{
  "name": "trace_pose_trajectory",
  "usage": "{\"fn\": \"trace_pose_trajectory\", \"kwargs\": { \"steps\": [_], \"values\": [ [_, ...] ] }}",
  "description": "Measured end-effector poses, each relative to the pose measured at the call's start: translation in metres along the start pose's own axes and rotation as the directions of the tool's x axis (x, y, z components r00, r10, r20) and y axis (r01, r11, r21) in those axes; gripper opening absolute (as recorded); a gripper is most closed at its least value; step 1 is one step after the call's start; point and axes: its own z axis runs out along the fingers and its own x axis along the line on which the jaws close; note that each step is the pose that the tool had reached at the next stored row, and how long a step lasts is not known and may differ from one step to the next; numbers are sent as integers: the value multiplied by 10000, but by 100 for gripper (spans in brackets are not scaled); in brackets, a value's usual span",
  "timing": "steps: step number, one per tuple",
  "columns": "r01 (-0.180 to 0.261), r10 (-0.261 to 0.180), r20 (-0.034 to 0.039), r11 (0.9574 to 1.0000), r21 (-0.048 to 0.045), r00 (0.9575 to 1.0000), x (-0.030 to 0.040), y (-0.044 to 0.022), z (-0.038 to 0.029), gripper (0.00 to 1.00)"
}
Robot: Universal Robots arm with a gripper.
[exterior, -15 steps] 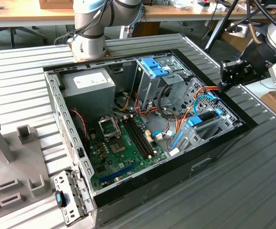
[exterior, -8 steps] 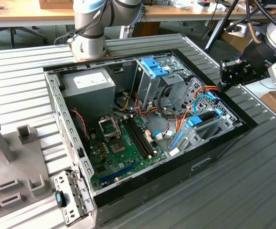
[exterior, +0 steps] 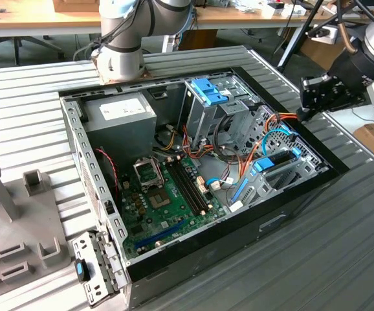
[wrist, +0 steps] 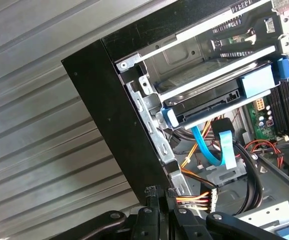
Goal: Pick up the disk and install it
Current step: 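Insert the disk into the insertion slot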
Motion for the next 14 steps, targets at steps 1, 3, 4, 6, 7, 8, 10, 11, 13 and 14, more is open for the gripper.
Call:
{"fn": "trace_pose_trajectory", "kwargs": {
  "steps": [1,3,4,6,7,8,10,11,13,14],
  "values": [
    [3,-3,-27,10000,13,10000,-3,-5,-22,17],
    [16,-16,-80,10000,36,10000,-9,-14,-63,17],
    [26,-26,-111,10000,51,9999,-14,-16,-78,17],
    [46,-44,-206,9999,96,9998,-30,-17,-106,17],
    [16,-14,-233,9999,104,9997,-40,-13,-110,17],
    [-74,76,-258,9999,107,9996,-40,-14,-111,17],
    [-234,237,-302,9997,111,9993,-41,-13,-111,17],
    [-365,368,-339,9993,116,9987,-41,-13,-111,17],
    [-589,593,-401,9982,126,9974,-41,-13,-111,17],
    [-696,701,-431,9975,130,9966,-41,-13,-111,17]
  ]
}}
